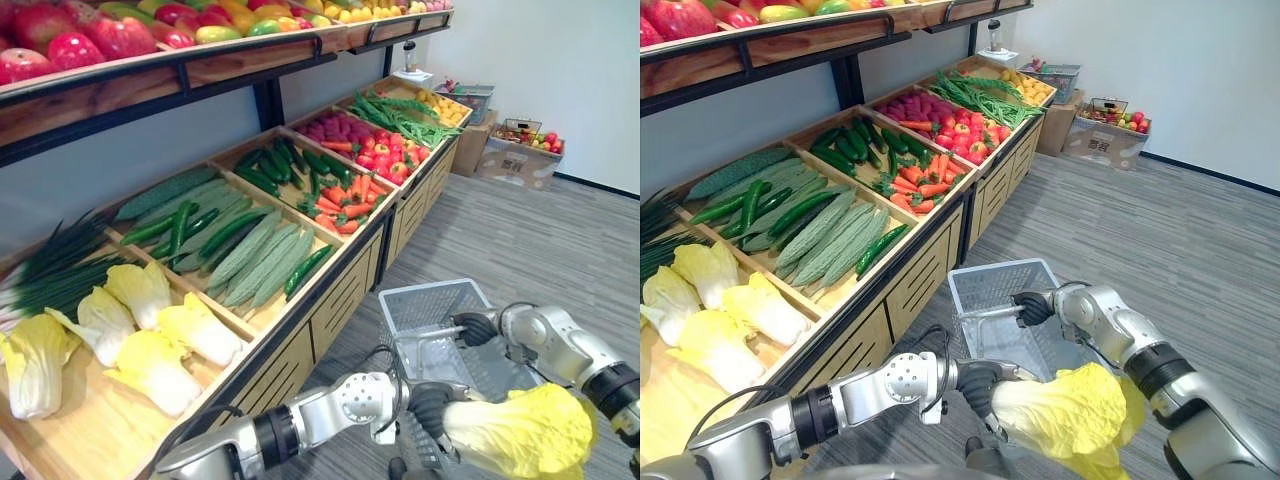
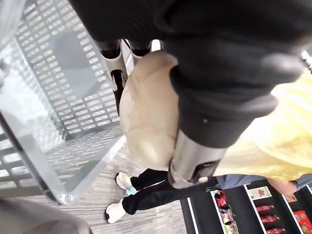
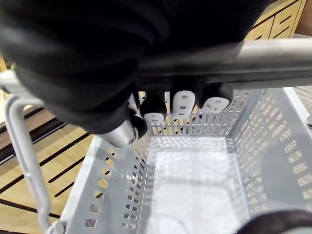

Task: Pick vegetable in the basket

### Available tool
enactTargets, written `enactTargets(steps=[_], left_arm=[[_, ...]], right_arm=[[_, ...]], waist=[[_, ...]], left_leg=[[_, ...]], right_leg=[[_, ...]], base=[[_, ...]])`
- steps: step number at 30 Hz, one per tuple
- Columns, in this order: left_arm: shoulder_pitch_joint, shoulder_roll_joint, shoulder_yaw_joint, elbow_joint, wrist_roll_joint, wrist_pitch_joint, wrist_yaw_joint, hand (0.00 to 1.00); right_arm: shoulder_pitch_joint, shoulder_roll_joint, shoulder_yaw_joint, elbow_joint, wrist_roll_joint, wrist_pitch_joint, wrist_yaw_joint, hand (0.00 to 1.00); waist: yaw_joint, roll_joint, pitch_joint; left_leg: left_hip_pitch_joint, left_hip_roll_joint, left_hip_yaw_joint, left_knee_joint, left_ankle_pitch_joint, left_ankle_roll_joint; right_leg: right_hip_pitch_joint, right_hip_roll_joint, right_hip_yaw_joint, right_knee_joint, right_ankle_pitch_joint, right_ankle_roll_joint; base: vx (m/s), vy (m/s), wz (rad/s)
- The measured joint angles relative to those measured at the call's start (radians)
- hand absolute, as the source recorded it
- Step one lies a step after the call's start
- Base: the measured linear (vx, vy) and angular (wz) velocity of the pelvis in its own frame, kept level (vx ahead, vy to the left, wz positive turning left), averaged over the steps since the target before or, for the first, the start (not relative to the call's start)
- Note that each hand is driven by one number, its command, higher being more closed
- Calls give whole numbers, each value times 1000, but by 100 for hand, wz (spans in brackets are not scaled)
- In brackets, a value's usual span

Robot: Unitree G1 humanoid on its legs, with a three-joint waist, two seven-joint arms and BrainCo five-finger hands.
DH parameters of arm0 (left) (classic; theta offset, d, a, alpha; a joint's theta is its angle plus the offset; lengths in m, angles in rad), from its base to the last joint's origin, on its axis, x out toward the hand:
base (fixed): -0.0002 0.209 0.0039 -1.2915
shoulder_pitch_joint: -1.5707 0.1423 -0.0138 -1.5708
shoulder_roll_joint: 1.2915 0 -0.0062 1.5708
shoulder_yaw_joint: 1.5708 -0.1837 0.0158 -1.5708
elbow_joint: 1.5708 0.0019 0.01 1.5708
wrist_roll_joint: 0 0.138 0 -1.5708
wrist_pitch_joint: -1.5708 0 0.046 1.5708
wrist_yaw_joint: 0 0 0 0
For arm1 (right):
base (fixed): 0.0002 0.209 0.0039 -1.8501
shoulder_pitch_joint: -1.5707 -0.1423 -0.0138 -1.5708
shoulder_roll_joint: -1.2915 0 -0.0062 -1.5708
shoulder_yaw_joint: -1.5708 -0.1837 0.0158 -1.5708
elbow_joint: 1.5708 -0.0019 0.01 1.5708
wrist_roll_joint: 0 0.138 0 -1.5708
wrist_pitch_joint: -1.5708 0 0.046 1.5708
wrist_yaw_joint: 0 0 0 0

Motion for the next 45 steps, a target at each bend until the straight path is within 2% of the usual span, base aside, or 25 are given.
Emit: enactTargets(steps=[8,14,20,26,30,31,35,38,45], left_arm=[[0,-89,33,199,120,108,52,100],[0,-206,146,330,244,176,150,100],[-1,-289,252,410,289,263,247,100],[-37,-351,318,470,328,319,307,100],[-43,-370,343,489,358,344,320,100],[-47,-374,344,498,360,353,320,0],[-59,-386,353,506,401,396,318,0],[-67,-402,376,519,401,414,318,0],[-75,-411,376,545,401,415,317,0]], right_arm=[[-41,30,1,0,15,-16,4,100],[-69,88,0,0,14,-18,24,100],[-76,116,0,0,12,-19,26,100],[-98,132,-1,5,11,-14,26,100],[-101,145,-1,5,11,-14,26,100],[-102,148,-1,5,11,-14,26,100],[-117,151,-1,5,13,-13,26,100],[-119,151,-1,7,14,-5,26,100],[-119,152,-2,13,14,3,29,100]], waist=[[-23,1,1],[-38,-3,16],[-44,1,40],[-45,0,60],[-44,-2,64],[-44,-2,65],[-47,-8,88],[-46,-7,92],[-47,-4,96]], left_leg=[[9,1,32,0,-4,-5],[29,-1,54,0,-8,-11],[29,-2,72,0,-9,-12],[21,-2,79,0,-9,-12],[19,-3,92,0,-9,-12],[20,-3,97,1,-10,-12],[3,25,101,93,-58,-15],[0,30,99,102,-61,-14],[-14,32,78,106,-61,-14]], right_leg=[[-25,16,28,33,-16,-2],[-34,24,42,65,-32,-3],[-52,32,58,82,-39,-5],[-67,37,66,90,-39,-5],[-82,43,77,98,-39,-6],[-83,45,81,98,-39,-6],[-84,41,94,102,-39,-6],[-84,41,93,102,-39,-6],[-84,33,79,98,-39,-6]], base=[[-12,45,-11],[-32,46,-9],[-33,45,-9],[-38,40,-4],[-41,36,-9],[-45,48,-13],[-35,40,-8],[-41,56,1],[-38,51,7]])
